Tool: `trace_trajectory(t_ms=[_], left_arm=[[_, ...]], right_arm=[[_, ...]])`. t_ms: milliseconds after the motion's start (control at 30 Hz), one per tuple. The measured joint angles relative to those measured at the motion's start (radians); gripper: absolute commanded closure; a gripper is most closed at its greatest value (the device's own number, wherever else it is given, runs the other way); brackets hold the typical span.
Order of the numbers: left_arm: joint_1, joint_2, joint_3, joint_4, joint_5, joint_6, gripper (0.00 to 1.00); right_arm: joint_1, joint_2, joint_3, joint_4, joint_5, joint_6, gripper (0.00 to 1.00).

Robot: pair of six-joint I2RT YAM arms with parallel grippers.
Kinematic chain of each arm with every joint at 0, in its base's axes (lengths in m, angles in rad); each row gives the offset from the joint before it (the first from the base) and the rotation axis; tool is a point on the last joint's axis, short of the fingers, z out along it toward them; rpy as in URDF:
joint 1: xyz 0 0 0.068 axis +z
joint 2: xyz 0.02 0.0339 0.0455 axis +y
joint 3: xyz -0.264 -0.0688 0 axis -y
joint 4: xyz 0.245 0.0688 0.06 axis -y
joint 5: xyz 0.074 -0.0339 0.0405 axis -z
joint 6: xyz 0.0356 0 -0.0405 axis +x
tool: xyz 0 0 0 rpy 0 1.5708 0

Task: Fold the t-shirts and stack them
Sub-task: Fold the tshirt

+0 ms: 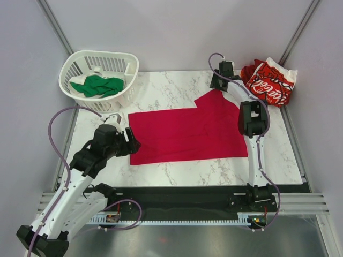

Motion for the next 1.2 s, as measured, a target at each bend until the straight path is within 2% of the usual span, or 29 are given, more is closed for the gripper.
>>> trace_trajectory(t_ms=[167, 233, 367, 400, 633, 700, 800, 933, 1067, 1200], left_arm=[[-0.008, 0.006, 0.000, 0.000, -0.018, 0.000, 0.23], [-0.009, 0.010, 0.000, 0.000, -0.022, 0.000, 0.23], [-0.011, 0.024, 0.000, -0.001, -0.032, 0.000, 0.23], [-0.011, 0.027, 0.000, -0.001, -0.034, 0.000, 0.23], [-0.011, 0.068, 0.002, 0.000, -0.080, 0.008, 0.18], [-0.011, 0.131, 0.017, -0.001, -0.125, 0.023, 0.13], [0.010, 0.276, 0.072, -0.003, -0.167, 0.045, 0.15], [0.042, 0.525, 0.171, 0.049, -0.202, 0.064, 0.17], [0.044, 0.708, 0.245, 0.146, -0.235, 0.085, 0.20], [0.060, 0.851, 0.273, 0.335, -0.303, 0.127, 0.19]], right_arm=[[0.005, 0.012, 0.002, -0.010, 0.020, -0.006, 0.49], [0.008, 0.013, 0.002, -0.010, 0.020, -0.008, 0.58], [0.024, 0.016, 0.002, -0.007, 0.020, -0.005, 0.88], [0.029, 0.017, 0.002, -0.003, 0.020, -0.005, 1.00], [0.048, 0.028, 0.018, 0.004, 0.016, -0.010, 1.00], [0.048, 0.024, 0.018, 0.003, 0.013, -0.013, 1.00], [0.048, -0.020, -0.022, 0.001, 0.009, -0.016, 1.00], [0.049, -0.195, -0.193, 0.016, -0.007, -0.008, 1.00], [0.053, -0.396, -0.371, 0.061, -0.032, 0.018, 1.00], [0.060, -0.509, -0.460, 0.115, -0.069, 0.040, 1.00]])
